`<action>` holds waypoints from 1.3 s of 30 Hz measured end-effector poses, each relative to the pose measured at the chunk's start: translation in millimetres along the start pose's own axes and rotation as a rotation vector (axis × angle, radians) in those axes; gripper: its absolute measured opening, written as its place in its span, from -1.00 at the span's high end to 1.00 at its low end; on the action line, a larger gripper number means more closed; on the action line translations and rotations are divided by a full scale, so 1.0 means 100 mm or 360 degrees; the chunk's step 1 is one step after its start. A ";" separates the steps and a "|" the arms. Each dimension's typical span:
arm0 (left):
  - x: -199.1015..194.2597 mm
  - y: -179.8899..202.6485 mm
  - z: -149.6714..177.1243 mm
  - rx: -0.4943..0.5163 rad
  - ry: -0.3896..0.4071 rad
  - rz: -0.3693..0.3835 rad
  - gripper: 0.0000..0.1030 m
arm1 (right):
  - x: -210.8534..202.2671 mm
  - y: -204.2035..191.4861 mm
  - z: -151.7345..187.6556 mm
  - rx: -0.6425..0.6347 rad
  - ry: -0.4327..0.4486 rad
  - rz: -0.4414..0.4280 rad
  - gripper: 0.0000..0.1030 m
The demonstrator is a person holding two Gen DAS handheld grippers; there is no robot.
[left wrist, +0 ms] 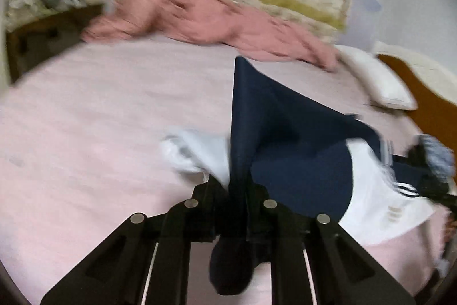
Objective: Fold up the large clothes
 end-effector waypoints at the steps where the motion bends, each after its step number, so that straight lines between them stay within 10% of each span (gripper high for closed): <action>1: 0.01 -0.17 0.02 -0.0023 -0.0040 -0.0030 0.83 | 0.03 0.01 0.05 -0.0017 -0.0030 0.0023 0.88; 6: 0.21 -0.57 0.49 -0.0088 -0.0269 -0.0109 0.82 | 0.18 -0.10 0.40 -0.0255 -0.0082 0.0195 0.65; 9: 0.13 -0.40 0.49 0.0021 -0.0221 -0.0050 0.34 | 0.00 -0.16 0.43 -0.0413 0.0023 0.0298 0.20; 11: 0.03 -0.20 0.37 0.0091 -0.0123 0.0044 -0.16 | -0.16 -0.20 0.33 -0.0410 0.0119 0.0271 0.03; 23: 0.13 1.16 -0.19 0.0220 0.0033 0.0483 -0.59 | -0.40 -0.85 -0.03 -0.0397 0.0238 0.0029 -0.67; 28: -0.02 1.36 0.13 0.0303 -0.0054 0.0485 -0.99 | -0.38 -0.76 0.24 -0.0219 0.0142 -0.0030 -0.70; 39: -0.20 1.39 0.63 0.0259 -0.0175 0.0413 -0.99 | -0.28 -0.53 0.77 -0.0099 -0.0032 0.0055 -0.71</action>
Point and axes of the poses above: each gripper's, at about its wrist camera, not at the fingertips, and x roughly the way its jaws point, y to its right, z to its underside, the point moved 7 cm from there along x, roughly the way its jaws point, and after that the axes turned 12 degrees about y, right-handed, at the moved point
